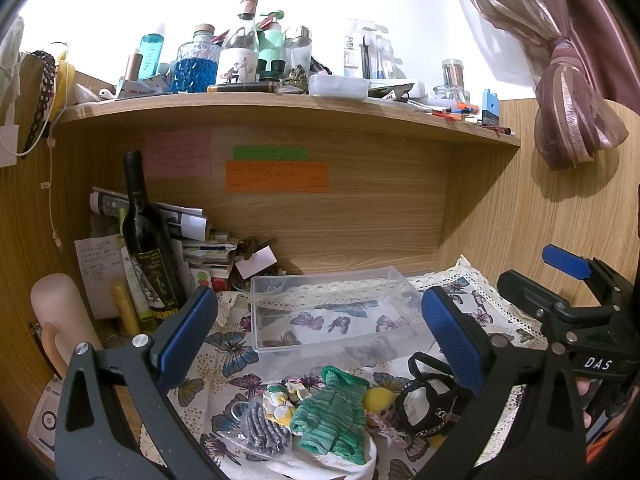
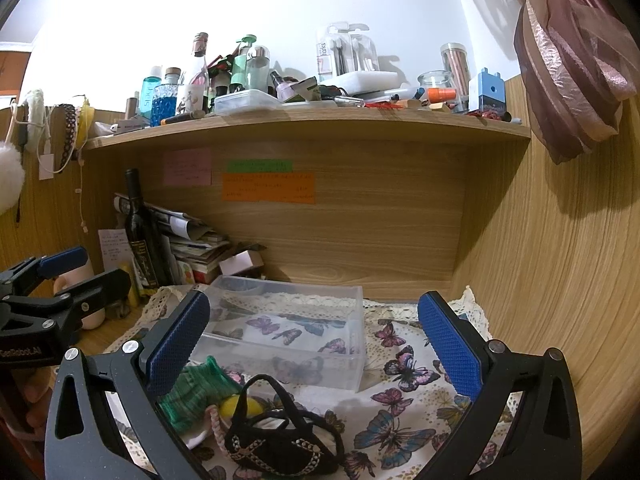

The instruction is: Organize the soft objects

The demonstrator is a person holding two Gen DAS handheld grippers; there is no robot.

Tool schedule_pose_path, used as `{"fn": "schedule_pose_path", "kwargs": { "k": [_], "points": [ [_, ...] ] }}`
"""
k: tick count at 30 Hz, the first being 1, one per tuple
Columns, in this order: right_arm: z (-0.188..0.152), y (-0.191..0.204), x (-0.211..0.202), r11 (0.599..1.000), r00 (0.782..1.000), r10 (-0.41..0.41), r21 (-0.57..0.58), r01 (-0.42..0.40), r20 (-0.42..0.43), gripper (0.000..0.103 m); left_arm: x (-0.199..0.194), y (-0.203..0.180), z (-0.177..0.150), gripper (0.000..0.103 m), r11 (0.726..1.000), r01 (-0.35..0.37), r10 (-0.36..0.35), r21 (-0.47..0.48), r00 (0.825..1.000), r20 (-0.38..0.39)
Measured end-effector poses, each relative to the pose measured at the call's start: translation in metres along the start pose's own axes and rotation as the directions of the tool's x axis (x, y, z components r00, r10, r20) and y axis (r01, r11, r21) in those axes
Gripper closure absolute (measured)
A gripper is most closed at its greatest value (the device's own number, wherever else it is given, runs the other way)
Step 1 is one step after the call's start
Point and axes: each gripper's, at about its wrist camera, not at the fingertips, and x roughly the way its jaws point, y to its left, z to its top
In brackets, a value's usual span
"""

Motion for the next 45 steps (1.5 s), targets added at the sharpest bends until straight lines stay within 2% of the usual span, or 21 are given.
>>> {"fn": "schedule_pose_path", "kwargs": {
  "k": [10,16,24,25,27,32,34,36,40,45],
  "points": [
    [-0.001,-0.001,0.0,1.0,1.0,0.003,0.004,-0.003,-0.003,0.0,0.001,0.001,0.0,0.0,1.0,0.005,-0.005,0.001,1.0,-0.003],
    [-0.004,0.0,0.003,1.0,1.0,0.013,0.009,-0.013,-0.009,0.0,0.003,0.002,-0.001,0.0,0.999,0.033,-0.033,-0.001,0.999,-0.013],
    [-0.016,-0.002,0.013,1.0,0.999,0.019,0.012,-0.018,-0.048,0.0,0.012,0.01,-0.009,0.0,0.999,0.025,-0.026,-0.025,0.999,-0.038],
    [-0.018,-0.005,0.016,1.0,0.998,0.021,0.025,-0.019,-0.064,0.0,0.014,0.012,-0.011,0.002,0.999,0.021,-0.022,-0.029,0.999,-0.048],
    [-0.023,-0.009,0.021,0.999,0.996,0.024,0.047,-0.02,-0.089,0.0,0.018,0.017,-0.017,0.014,0.999,0.012,-0.015,-0.04,0.997,-0.076],
    [-0.037,-0.015,0.03,0.996,0.987,0.046,0.078,-0.034,-0.152,0.001,0.031,0.026,-0.032,0.017,0.997,0.02,-0.032,-0.077,0.987,-0.156],
    [-0.044,-0.014,0.033,0.997,0.983,0.049,0.07,-0.037,-0.179,0.005,0.035,0.027,-0.04,0.02,0.996,0.021,-0.037,-0.086,0.982,-0.184],
    [-0.049,-0.011,0.035,0.997,0.977,0.057,0.068,-0.044,-0.204,0.015,0.039,0.027,-0.046,0.027,0.995,0.029,-0.048,-0.094,0.976,-0.21],
    [-0.059,-0.008,0.039,0.99,0.96,0.123,0.092,-0.103,-0.253,0.02,0.05,0.022,-0.061,0.04,0.992,0.061,-0.091,-0.112,0.956,-0.28],
    [-0.071,-0.002,0.043,0.981,0.933,0.19,0.103,-0.167,-0.304,0.021,0.056,0.01,-0.072,0.042,0.993,0.081,-0.104,-0.083,0.94,-0.326]
  ]
}}
